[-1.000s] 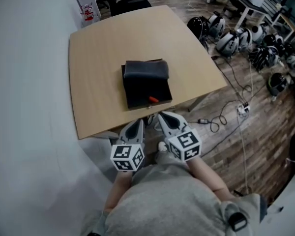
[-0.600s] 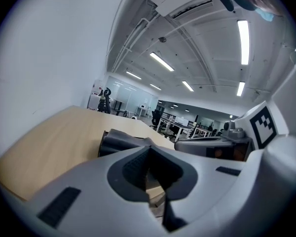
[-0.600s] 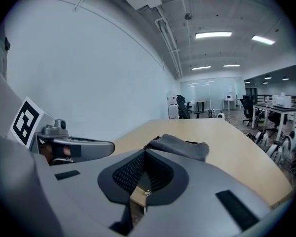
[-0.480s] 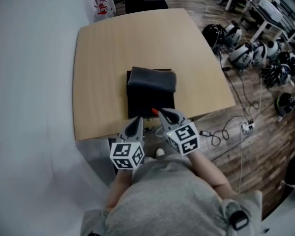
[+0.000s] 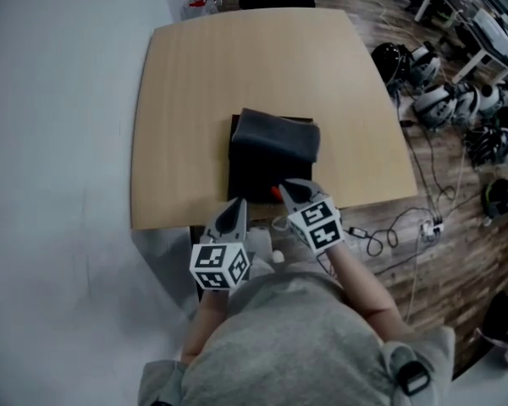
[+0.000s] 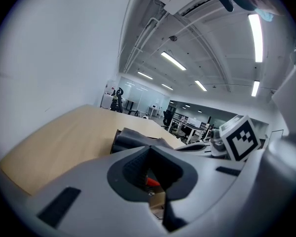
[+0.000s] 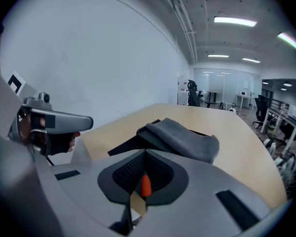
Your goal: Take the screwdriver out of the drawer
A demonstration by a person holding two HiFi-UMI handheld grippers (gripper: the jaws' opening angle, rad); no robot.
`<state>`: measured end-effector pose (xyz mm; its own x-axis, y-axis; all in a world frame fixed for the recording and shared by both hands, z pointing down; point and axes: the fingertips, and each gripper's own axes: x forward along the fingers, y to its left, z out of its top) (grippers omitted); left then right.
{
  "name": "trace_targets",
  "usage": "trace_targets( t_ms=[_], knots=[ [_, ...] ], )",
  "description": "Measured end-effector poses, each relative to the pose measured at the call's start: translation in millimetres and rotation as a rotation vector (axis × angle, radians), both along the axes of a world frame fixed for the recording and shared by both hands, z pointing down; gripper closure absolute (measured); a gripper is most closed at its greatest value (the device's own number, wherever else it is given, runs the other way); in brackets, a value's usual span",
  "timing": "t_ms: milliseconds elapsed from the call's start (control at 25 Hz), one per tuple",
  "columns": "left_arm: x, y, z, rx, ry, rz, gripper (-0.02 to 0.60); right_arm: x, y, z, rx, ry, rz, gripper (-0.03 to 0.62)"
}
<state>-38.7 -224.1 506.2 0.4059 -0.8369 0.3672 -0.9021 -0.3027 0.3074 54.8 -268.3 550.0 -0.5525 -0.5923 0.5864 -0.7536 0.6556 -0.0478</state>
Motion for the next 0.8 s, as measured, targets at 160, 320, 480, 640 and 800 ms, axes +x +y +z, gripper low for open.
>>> trace_targets(
  t_ms=[160,320,480,640,800],
  knots=[
    [-1.7,-7.7,5.0,-0.014,-0.002,0.005,0.581,-2.6,-10.3,22.5,-0.064,0.059,-0.037,0.595],
    [-5.8,-20.6,6.7,-0.02,-0.004,0.019,0.581,-8.3,-16.6,46.6,-0.153,0.141,-0.099,0.595],
    [-14.1,-35.0,9.4,-0.025,-0.003,0.025,0.581,-12.7,-21.2,70.7,-0.228,0.246,-0.157,0.595],
    [-22.8,-47.6,13.2,-0.036,0.002,0.027,0.581,-20.6,-21.4,89.1,-0.306,0.301,-0.22,0.594],
    [-27.6,-60.2,15.6,-0.039,0.006,0.031,0.581,-30.1,-16.1,101.6,-0.387,0.316,-0.287,0.534]
  ],
)
